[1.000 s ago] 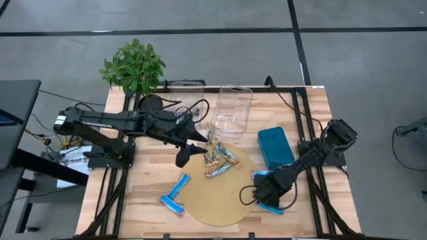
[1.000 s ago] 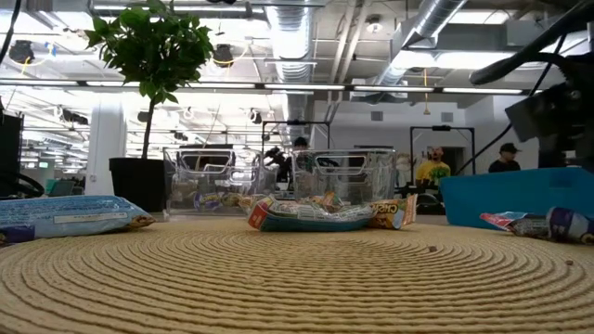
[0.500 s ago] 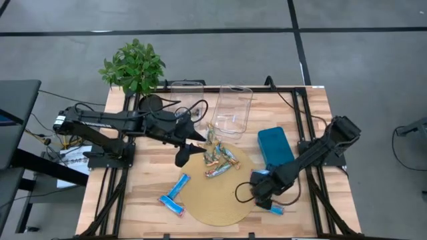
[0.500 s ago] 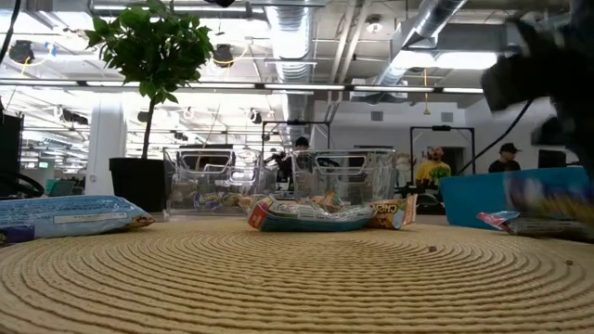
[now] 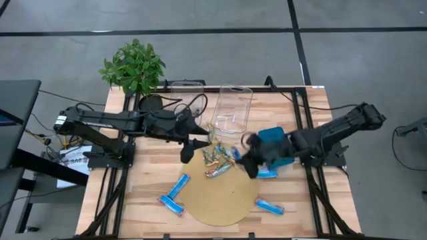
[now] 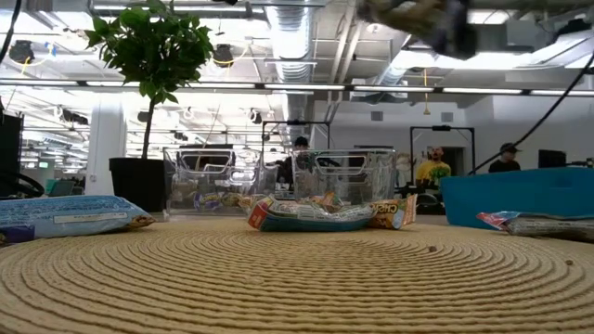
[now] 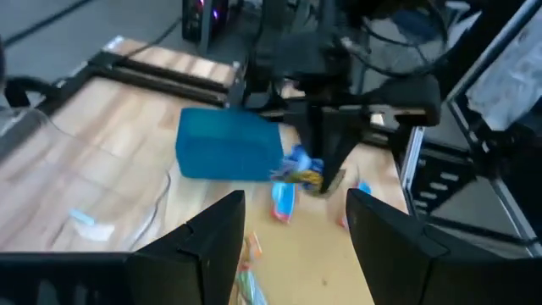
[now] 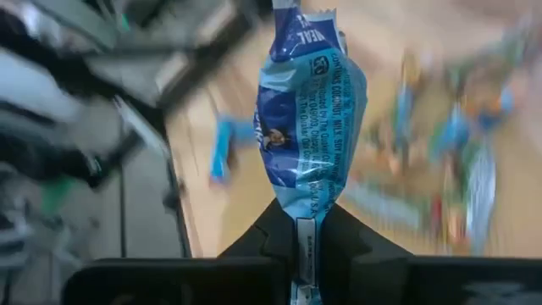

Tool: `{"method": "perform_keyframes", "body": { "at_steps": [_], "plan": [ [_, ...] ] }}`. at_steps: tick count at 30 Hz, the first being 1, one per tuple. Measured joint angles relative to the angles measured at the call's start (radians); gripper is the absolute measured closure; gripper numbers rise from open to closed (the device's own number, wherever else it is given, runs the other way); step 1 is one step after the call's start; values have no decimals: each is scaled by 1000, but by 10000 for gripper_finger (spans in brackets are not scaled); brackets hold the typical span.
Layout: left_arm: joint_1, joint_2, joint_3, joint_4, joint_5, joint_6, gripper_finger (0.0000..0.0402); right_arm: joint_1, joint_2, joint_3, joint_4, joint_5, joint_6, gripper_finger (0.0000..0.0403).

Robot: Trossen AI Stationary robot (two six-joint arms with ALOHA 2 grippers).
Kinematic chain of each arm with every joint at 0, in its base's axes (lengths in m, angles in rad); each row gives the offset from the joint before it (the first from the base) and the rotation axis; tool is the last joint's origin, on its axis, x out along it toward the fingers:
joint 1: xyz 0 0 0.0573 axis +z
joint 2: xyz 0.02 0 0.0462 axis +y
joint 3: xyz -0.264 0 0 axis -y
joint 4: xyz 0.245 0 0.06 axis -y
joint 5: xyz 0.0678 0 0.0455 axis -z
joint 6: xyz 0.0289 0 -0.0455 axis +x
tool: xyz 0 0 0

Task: Pick and place Granola Bars by type
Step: Put the right blue granola bar into the left transparent bin

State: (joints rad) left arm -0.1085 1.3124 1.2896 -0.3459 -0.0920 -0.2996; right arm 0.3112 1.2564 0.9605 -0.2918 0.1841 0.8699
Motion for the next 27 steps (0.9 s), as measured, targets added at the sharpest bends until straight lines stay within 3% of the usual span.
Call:
{"method": "perform_keyframes", "body": {
  "at_steps": [7,12,16,27],
  "plan": [
    [30,39,1,79,-24,-56,203,-117,-14,0,181,-34,-102,386],
    [70,101,0,174,98,-121,203,-158,8,0,296,-80,-142,374],
    [92,132,-1,213,172,-148,203,-170,11,4,298,-84,-162,387],
    [122,130,-1,268,165,-149,203,-170,11,53,299,-84,-217,385]
  ]
}}
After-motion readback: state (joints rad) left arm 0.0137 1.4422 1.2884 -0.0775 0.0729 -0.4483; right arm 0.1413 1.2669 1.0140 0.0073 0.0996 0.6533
